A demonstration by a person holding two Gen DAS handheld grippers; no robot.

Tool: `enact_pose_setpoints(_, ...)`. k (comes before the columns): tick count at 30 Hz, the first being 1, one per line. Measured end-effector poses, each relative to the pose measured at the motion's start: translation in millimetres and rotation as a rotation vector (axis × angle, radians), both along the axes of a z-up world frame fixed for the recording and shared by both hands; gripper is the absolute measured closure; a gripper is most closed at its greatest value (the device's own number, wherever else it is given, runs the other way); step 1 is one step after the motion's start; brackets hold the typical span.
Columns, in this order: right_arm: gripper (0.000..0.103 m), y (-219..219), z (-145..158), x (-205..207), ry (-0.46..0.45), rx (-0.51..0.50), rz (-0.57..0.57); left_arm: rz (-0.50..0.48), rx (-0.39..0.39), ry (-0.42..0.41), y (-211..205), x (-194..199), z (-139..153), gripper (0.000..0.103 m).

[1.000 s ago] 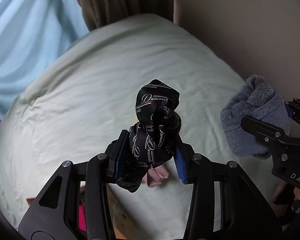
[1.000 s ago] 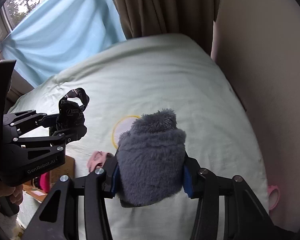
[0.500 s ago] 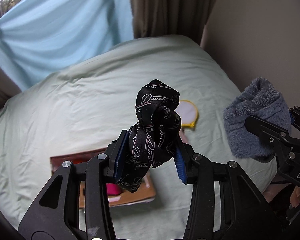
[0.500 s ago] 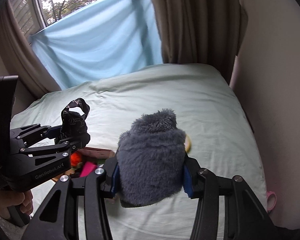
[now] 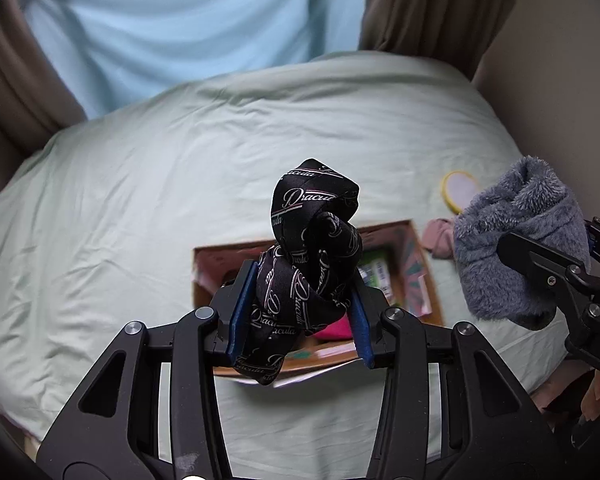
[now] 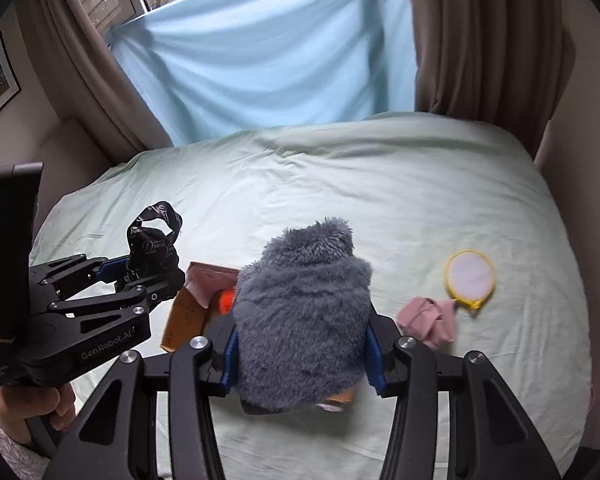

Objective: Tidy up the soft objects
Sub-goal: 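Carry the black scrunchie and grey sock over the box and release both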

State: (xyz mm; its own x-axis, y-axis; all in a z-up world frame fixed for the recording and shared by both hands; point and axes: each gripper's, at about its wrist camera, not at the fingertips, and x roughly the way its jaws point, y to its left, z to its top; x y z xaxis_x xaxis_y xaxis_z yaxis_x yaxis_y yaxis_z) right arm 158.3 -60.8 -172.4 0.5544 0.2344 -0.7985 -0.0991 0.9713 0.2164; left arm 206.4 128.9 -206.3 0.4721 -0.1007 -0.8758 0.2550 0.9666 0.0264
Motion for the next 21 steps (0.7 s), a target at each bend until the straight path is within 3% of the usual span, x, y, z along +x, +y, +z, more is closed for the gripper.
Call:
enact_pose_setpoints(11,0.058,75.7,-73.7,54.6,0.187,-0.009,-0.003,0.065,0.000,0.161,58.8,35.8,-90.7,0.064)
enact_pose_setpoints(21,0.057,74.4,-140.9,93.0,0.375,0.023,-0.017,0.123,-0.007,0.308,67.8,45.0,-155.6,0.064)
